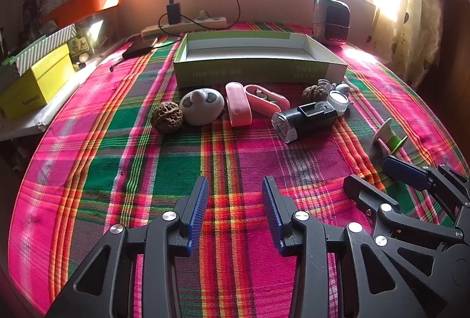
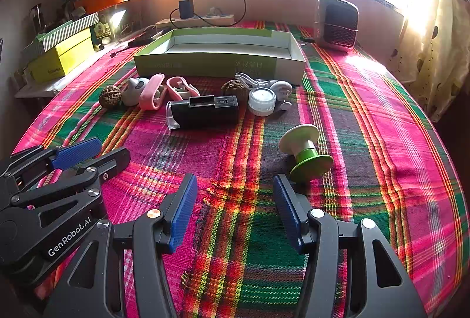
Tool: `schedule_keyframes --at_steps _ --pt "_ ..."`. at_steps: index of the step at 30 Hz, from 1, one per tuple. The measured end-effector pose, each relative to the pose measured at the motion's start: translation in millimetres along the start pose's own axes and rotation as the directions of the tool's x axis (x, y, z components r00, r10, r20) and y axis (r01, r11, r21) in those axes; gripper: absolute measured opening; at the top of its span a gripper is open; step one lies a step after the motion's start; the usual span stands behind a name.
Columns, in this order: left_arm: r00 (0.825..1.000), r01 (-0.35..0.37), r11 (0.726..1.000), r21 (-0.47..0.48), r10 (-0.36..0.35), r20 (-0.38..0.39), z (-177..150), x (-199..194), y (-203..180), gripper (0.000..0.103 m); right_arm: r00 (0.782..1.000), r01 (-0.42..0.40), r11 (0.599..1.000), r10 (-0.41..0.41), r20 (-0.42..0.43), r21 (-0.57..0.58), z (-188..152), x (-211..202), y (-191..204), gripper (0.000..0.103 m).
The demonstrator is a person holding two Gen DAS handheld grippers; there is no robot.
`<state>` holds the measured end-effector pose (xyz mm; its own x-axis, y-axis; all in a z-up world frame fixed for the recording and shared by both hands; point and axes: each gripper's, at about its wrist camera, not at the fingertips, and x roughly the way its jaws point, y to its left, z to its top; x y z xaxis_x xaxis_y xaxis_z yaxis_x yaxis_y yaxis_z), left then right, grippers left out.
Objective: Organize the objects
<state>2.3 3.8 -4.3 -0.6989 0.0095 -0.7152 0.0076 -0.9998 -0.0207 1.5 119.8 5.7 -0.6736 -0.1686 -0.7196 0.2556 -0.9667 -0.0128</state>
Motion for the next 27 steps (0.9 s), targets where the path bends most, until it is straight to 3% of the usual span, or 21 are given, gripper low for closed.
schedule_keyframes --at_steps 13,20,27 --pt "1.0 0.005 1.0 0.005 -0.004 -0.004 3.8 -1.0 0.9 0.036 1.0 -0.001 1.0 0.001 -0.001 -0.003 -0.7 2.0 0.1 0.055" --pt "0.999 0.049 0.998 0.03 -0.048 -0.018 5.1 -1.5 6.4 0.036 0.999 -0.041 0.999 0.04 -0.014 -0.017 -1.3 0.8 -4.5 0.055" --pt "0.996 0.077 0.997 0.026 -0.076 -0.039 7.0 -3.3 17.0 0.036 0.999 -0.033 0.999 0.032 0.041 0.024 2.7 -14.1 -23.8 0.055"
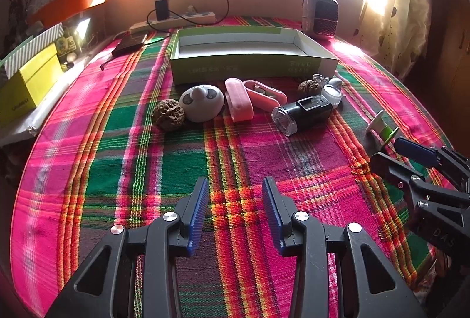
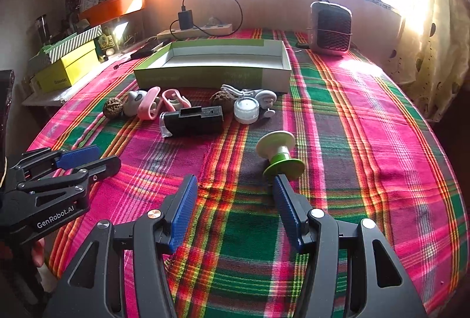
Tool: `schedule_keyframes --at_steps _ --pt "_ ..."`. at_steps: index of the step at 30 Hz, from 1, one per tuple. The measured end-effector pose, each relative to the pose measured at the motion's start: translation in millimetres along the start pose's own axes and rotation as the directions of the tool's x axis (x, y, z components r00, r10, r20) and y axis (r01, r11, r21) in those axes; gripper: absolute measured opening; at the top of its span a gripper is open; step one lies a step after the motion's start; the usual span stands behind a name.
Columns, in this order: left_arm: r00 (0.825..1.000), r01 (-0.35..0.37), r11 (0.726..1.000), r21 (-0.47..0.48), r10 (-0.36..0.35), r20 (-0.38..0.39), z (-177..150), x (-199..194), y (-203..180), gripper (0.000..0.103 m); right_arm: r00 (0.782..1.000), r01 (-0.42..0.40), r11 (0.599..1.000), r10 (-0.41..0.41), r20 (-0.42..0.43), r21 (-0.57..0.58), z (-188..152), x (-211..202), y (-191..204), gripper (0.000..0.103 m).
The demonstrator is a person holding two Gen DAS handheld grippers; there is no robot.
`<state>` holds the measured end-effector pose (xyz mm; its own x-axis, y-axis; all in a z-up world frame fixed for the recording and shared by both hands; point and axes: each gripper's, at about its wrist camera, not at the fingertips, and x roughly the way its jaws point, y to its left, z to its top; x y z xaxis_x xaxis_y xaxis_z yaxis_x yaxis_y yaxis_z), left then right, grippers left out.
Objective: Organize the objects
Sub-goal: 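Move the left tool toward the walnut while the right tool approaches the green spool, then close the right tool on the green spool while the left tool closes on the walnut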
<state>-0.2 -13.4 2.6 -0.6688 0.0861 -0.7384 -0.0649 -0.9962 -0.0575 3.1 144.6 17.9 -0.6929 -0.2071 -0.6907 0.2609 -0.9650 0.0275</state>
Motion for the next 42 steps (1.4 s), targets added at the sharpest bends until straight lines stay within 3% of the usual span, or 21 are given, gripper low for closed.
schedule_keyframes --at_steps 7,11,22,42 --pt "1.0 0.003 0.998 -0.065 -0.002 0.011 5.5 -5.7 25.1 0.036 0.998 0.065 0.997 -0.065 0.001 0.051 6.5 -3.8 -26.1 0.055" --pt "1.0 -0.002 0.994 -0.113 0.004 0.013 10.4 -4.0 42.7 0.036 0.998 0.054 0.997 -0.052 -0.037 0.06 7.3 3.9 -33.6 0.055" --pt "1.0 0.009 0.994 -0.111 -0.009 0.003 37.5 15.9 59.6 0.037 0.995 0.06 0.998 -0.058 -0.082 0.016 17.3 23.6 -32.3 0.055" --pt "0.998 -0.045 0.993 -0.108 0.04 -0.048 62.3 48.8 62.0 0.037 0.99 0.059 0.998 -0.058 -0.129 0.007 32.3 44.6 -45.7 0.055"
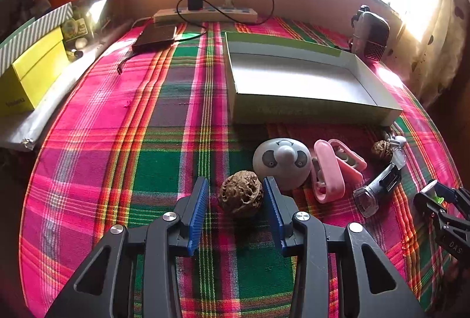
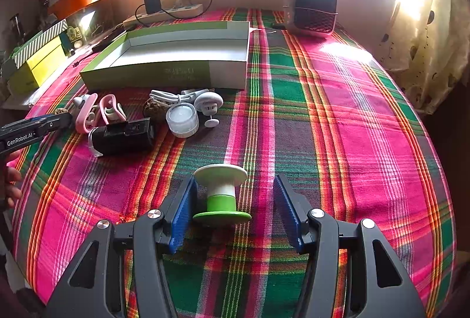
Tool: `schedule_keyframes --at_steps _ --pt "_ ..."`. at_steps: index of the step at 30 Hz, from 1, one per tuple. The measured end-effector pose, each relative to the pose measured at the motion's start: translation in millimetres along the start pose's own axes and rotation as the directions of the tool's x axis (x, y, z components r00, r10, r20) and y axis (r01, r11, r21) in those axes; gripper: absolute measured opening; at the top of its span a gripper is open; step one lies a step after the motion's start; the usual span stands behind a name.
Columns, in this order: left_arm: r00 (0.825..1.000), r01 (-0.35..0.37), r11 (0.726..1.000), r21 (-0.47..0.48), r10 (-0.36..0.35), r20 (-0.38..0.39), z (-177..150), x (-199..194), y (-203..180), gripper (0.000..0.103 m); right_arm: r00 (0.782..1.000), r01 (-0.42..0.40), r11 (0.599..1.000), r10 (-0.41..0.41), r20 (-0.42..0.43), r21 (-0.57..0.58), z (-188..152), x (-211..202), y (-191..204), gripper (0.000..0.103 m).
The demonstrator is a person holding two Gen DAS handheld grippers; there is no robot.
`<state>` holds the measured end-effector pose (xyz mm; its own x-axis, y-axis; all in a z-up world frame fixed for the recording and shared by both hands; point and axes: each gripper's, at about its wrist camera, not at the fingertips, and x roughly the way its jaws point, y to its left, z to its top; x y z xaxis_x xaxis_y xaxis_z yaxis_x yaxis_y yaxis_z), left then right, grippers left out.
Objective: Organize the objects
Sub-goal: 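Close the right tool on the green spool while the left tool closes on the walnut, then carry the walnut in the left tool and spool in the right tool into the white box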
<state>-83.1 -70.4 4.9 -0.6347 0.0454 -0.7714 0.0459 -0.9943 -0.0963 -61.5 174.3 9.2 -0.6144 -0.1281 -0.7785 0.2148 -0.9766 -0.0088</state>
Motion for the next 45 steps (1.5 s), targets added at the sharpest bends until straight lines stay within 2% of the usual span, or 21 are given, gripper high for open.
schedule_keyframes --at_steps 3,8,13,29,45 --pt "1.0 -0.005 1.0 -0.006 0.005 -0.001 1.1 0.9 -0.6 0.037 1.0 -0.003 1.0 0.003 0.002 0.0 0.1 0.2 -0.6 0.053" --pt "1.0 -0.008 1.0 -0.005 0.008 -0.003 2.2 1.7 -0.9 0.036 1.0 -0.005 1.0 0.005 0.008 0.005 0.5 -0.7 -3.1 0.036" --pt "1.0 -0.012 1.0 -0.008 0.012 0.0 3.2 2.0 -0.6 0.028 1.0 -0.014 1.0 0.014 0.012 0.011 -0.2 -1.0 -4.6 0.036" --pt "1.0 -0.008 1.0 0.0 0.008 0.015 8.0 -4.9 -0.3 0.028 0.999 -0.026 1.0 0.026 0.021 -0.004 6.2 -4.7 -1.0 0.035" --pt "0.998 0.027 0.999 0.046 -0.029 0.05 46.4 -14.4 -14.2 0.028 0.993 -0.085 0.995 0.09 0.078 -0.056 61.1 -9.6 7.2 0.035"
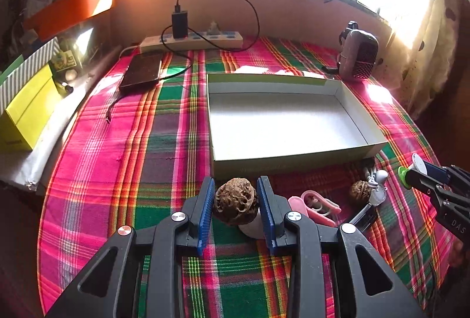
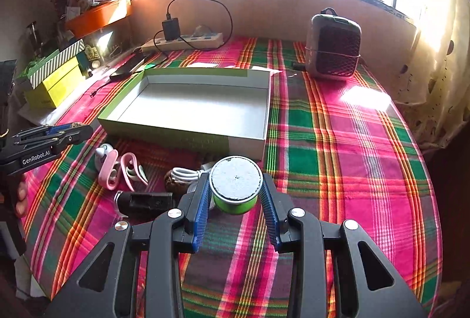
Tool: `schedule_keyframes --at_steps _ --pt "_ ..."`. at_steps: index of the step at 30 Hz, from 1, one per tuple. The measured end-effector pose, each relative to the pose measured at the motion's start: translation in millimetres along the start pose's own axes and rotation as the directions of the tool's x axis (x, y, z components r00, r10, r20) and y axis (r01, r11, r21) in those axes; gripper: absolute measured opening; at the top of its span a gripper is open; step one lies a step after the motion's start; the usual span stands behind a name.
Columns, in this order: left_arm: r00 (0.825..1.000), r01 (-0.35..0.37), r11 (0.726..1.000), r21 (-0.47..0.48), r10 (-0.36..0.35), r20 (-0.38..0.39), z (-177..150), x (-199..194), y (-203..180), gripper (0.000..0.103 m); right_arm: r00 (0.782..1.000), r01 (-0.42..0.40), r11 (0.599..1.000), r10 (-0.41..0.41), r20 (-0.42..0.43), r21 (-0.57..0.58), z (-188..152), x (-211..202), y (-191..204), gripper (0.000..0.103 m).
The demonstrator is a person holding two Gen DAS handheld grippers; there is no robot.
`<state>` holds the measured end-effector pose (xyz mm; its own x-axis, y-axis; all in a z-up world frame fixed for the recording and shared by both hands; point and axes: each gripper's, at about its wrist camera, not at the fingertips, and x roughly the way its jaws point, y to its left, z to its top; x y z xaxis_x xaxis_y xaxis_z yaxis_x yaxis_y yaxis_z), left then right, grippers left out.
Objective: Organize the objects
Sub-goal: 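Carry the walnut in the left tool and spool in the right tool into the white box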
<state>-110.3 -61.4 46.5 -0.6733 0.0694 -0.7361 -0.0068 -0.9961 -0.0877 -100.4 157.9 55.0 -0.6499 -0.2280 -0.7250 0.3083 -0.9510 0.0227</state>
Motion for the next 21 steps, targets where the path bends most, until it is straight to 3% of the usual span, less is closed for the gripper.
schedule_keyframes --at_steps 8,21 --pt "1.0 0.028 1.0 0.011 -0.028 0.014 30.8 14.0 -5.8 0.028 0.999 -0.044 0.999 0.044 0.03 -0.01 39.3 16.1 -0.9 0.035" --pt "0.999 0.018 1.0 0.005 -0.018 -0.032 69.6 68.3 -8.3 0.028 0.998 -0.057 0.998 0.057 0.002 -0.018 91.1 75.9 -6.7 0.035"
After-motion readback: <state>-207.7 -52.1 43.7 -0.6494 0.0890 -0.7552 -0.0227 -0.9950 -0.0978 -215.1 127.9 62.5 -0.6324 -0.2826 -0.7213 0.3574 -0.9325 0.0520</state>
